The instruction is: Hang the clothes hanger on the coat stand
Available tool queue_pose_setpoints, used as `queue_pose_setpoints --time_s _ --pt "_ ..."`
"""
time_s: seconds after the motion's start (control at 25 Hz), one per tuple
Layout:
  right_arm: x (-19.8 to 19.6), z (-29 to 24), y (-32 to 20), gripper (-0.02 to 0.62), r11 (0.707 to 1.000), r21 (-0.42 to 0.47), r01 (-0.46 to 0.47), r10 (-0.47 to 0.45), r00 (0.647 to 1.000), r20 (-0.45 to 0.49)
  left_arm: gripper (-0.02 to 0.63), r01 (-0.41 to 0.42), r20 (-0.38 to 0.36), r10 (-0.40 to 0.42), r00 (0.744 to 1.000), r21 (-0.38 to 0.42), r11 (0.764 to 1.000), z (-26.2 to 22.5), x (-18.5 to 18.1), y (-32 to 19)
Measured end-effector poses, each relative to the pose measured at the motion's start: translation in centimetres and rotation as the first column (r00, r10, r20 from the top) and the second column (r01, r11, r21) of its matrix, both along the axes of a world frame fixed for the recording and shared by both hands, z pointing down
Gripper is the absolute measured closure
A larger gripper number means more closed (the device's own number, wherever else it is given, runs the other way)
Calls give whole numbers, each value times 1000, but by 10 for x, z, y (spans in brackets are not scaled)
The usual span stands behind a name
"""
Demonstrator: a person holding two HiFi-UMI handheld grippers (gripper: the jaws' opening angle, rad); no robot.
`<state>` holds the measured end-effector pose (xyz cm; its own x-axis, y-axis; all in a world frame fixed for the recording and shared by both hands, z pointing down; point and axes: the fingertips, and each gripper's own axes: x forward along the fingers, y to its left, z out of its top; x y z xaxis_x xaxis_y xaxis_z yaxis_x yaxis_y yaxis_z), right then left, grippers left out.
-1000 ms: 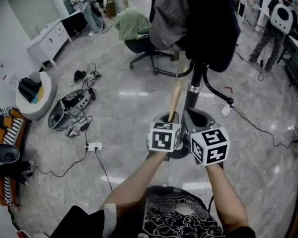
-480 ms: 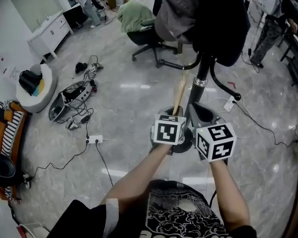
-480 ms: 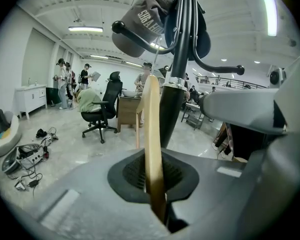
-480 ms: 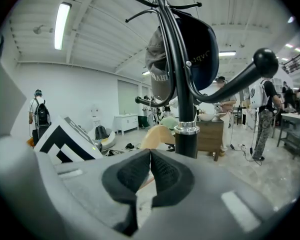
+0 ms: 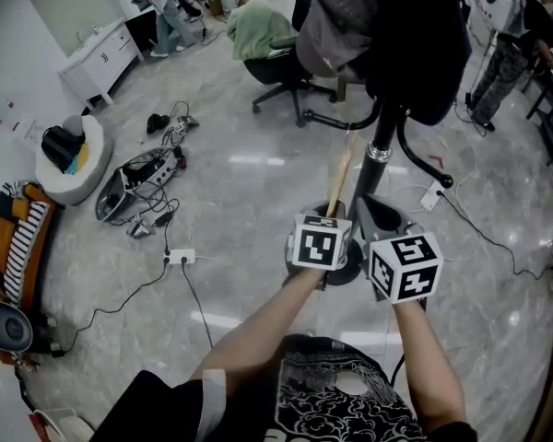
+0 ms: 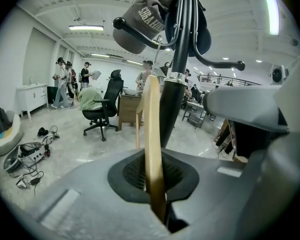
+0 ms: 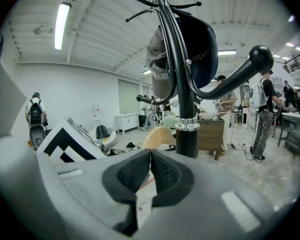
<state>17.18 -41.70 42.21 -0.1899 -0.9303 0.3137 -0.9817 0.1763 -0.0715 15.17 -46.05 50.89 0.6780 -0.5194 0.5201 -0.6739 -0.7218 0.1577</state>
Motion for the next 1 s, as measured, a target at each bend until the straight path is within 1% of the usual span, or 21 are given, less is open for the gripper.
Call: queue_pose_setpoints --time_s 0.44,0.76,0.92,1.0 --pt "-5 2 5 594 1000 -3 26 -26 1000 -6 601 1 15 -1 1000 -3 1000 3 0 1" --pt "-7 3 10 594 999 -15 48 -48 999 -12 600 -9 9 9 1000 -5 1000 3 1 4" --pt "-8 2 13 594 998 -17 55 -55 998 -9 598 6 14 -6 1000 -4 1000 2 -2 6" --pt "-8 2 14 594 998 -17 59 -59 998 -7 597 0 12 0 1000 -12 1000 3 -2 7"
